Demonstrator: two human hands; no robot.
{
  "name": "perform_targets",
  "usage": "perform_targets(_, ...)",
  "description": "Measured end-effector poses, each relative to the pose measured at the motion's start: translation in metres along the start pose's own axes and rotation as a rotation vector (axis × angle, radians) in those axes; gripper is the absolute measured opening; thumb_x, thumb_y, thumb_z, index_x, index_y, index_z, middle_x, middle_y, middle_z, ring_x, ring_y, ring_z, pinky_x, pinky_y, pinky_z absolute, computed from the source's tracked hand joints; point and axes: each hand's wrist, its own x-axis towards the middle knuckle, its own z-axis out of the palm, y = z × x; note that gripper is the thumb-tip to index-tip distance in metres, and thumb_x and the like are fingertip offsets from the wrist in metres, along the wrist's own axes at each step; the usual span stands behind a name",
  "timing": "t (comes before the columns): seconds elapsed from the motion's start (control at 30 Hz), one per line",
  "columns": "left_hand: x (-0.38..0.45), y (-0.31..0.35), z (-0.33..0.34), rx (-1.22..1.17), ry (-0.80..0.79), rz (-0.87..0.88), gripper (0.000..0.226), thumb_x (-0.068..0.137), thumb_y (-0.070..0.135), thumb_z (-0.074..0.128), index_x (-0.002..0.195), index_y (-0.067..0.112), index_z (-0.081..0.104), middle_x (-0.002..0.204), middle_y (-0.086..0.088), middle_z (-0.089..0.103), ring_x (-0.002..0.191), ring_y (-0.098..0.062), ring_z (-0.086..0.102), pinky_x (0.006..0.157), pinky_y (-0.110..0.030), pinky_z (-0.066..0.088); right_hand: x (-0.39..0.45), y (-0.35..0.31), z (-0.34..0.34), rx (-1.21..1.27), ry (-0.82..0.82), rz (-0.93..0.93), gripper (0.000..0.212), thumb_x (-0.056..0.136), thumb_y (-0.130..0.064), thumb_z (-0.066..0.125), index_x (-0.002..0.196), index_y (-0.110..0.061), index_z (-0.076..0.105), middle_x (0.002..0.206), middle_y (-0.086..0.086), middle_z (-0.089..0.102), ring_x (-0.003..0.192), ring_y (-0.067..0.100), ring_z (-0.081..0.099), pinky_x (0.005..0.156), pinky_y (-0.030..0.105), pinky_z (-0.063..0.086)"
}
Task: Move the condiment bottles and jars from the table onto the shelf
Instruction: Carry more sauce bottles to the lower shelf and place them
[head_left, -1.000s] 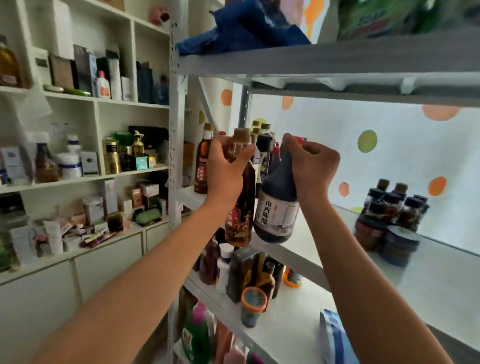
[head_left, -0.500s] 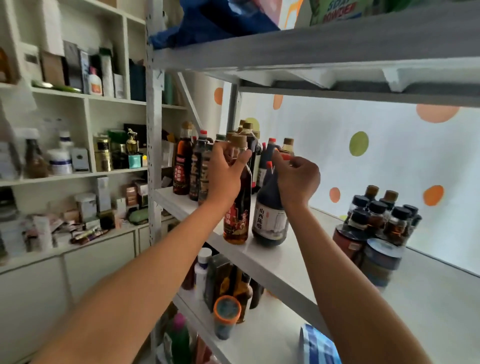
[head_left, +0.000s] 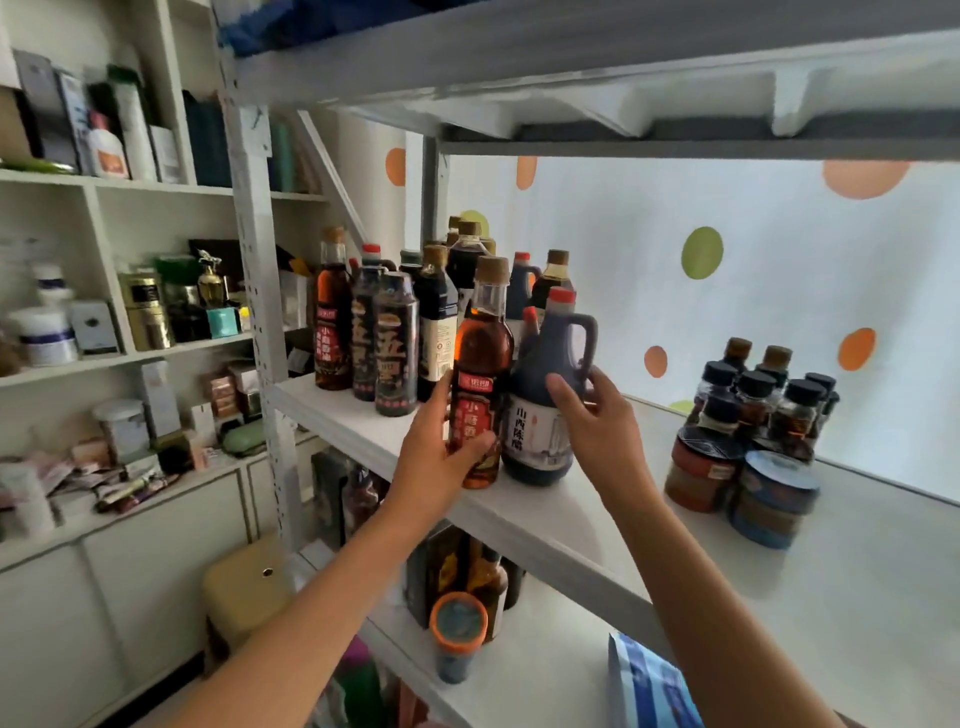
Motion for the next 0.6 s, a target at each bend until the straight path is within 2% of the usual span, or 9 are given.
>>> perform_targets(0.07,-0.003,-0.013,-0.002,0.057,-0.005,-0.046,0.077,0.083,0.026,0.074,0.145,0.039,0.031,0.132,0.018,0.051,0.121,0.002,0.048,0.105,-0.031,0.044,-0.014,0.003,-0.007,-0.003,-0.112,0.087,0.065,0.089,-0.027,0.071,0.144,-0.037,0.039,0.117,-0.009,0.062,0.107,0.013,0.061,0.081,0.031,0.056)
perform_targets(0.13,-0.003,-0.019,-0.001,0.087,0.025,-0.056,0.076,0.08,0.024,0.077,0.143,0.037,0.035,0.134,0.012,0.052,0.123,-0.003,0.048,0.106,-0.036,0.044,-0.02,0.009,-0.006,-0.046,-0.142,0.122,0.088,0.086,-0.012,0.074,0.152,-0.041,0.024,0.127,-0.005,0.06,0.114,0.017,0.06,0.078,0.03,0.057)
perform_targets(0.17,0.0,-0.019,0.0,0.088,0.04,-0.057,0.075,0.08,0.022,0.077,0.141,0.036,0.036,0.133,0.011,0.053,0.123,-0.005,0.048,0.107,-0.036,0.043,-0.019,0.01,-0.005,-0.06,-0.123,0.118,0.091,0.086,-0.009,0.073,0.153,-0.041,0.022,0.132,-0.002,0.059,0.117,0.019,0.061,0.075,0.028,0.058)
perform_targets(0.23,0.006,-0.018,0.002,0.104,0.056,-0.073,0.074,0.079,0.021,0.078,0.14,0.033,0.037,0.131,0.01,0.054,0.124,-0.009,0.049,0.107,-0.038,0.042,-0.013,0.009,0.0,-0.046,-0.086,0.125,0.091,0.085,-0.004,0.073,0.153,-0.038,0.023,0.134,0.003,0.06,0.119,0.022,0.061,0.075,0.03,0.059)
perform_targets(0.4,0.029,-0.027,0.01,0.19,0.17,-0.1,0.072,0.079,0.024,0.078,0.139,0.023,0.039,0.131,0.003,0.056,0.122,-0.015,0.052,0.102,-0.033,0.041,0.024,0.016,0.017,-0.078,-0.072,0.156,0.09,0.086,-0.002,0.071,0.154,-0.035,0.021,0.136,0.008,0.06,0.122,0.027,0.06,0.093,0.048,0.056)
perform_targets(0.6,0.059,-0.039,0.02,0.274,0.234,-0.134,0.067,0.079,0.024,0.077,0.135,0.016,0.041,0.132,-0.005,0.057,0.123,-0.023,0.054,0.103,-0.041,0.045,0.076,0.037,0.038,-0.108,-0.043,0.136,0.09,0.087,-0.001,0.068,0.154,-0.036,0.019,0.135,0.009,0.06,0.121,0.031,0.06,0.093,0.052,0.055)
